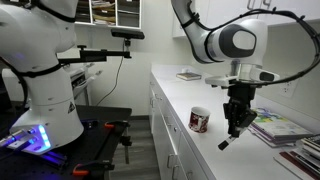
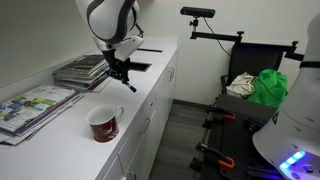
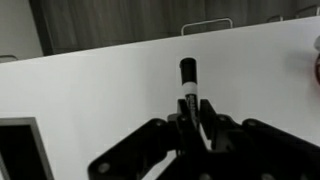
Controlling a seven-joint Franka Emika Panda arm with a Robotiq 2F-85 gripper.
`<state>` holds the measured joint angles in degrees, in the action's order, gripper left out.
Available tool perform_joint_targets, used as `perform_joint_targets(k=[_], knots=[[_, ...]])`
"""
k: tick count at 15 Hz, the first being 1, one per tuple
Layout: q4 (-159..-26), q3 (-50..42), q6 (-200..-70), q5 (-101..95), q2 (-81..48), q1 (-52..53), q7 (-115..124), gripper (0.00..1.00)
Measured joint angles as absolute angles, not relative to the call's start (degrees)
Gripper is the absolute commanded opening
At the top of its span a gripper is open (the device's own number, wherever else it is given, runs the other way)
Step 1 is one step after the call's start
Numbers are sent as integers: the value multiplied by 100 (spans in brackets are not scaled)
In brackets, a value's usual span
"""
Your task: Move the object from the red mug and put it on the table
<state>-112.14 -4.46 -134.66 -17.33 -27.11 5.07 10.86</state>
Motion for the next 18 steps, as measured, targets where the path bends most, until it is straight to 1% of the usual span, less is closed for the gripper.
perform_joint_targets(k=[1,2,3,4,6,9,11,18], knots=[[-11103,-448,-13452,-1733,-2810,507,1086,22],[-10994,-448,-13426,-1733,-2888,511,1086,37],[-10889,-449,-13396,-1751,-2951,520,1086,47],[-10792,-452,-13354,-1776,-3002,529,1086,49],[-10619,-506,-13266,-1894,-3076,574,1139,62],[-10467,-624,-13211,-2158,-3118,658,1293,86],[-10422,-685,-13209,-2361,-3118,727,1451,100],[-10526,-559,-13152,-2227,-2756,812,1553,100]])
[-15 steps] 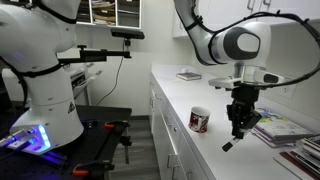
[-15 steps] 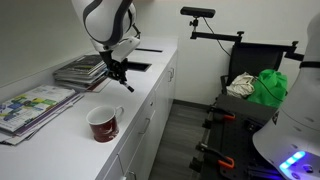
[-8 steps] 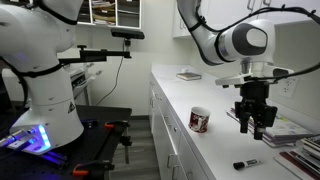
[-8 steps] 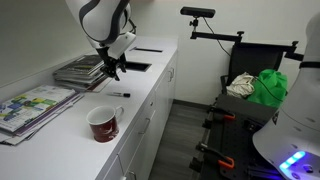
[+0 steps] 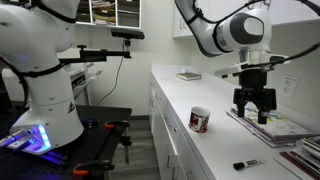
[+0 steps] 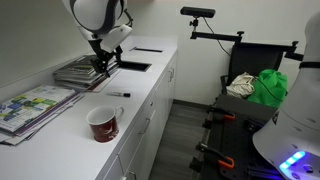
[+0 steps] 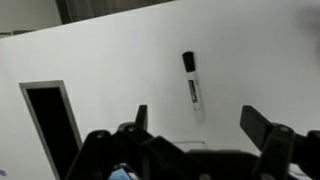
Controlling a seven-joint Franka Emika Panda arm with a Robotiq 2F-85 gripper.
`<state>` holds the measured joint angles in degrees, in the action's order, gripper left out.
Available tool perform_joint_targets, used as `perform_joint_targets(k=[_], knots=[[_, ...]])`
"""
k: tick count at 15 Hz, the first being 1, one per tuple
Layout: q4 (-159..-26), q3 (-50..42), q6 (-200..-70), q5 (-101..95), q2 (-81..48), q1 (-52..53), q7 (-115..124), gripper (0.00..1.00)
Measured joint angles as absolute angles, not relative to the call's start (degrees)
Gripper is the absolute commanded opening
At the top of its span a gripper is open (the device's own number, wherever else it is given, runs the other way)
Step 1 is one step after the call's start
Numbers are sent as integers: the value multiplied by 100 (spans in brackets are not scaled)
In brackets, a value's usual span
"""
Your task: Move the object from the red mug and put it on the table
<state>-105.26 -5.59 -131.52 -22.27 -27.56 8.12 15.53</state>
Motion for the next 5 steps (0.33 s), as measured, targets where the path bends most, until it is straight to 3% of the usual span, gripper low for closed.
perform_joint_targets(k=[5], knots=[[-11090,-217,-13114,-1710,-1909,802,1496,100]])
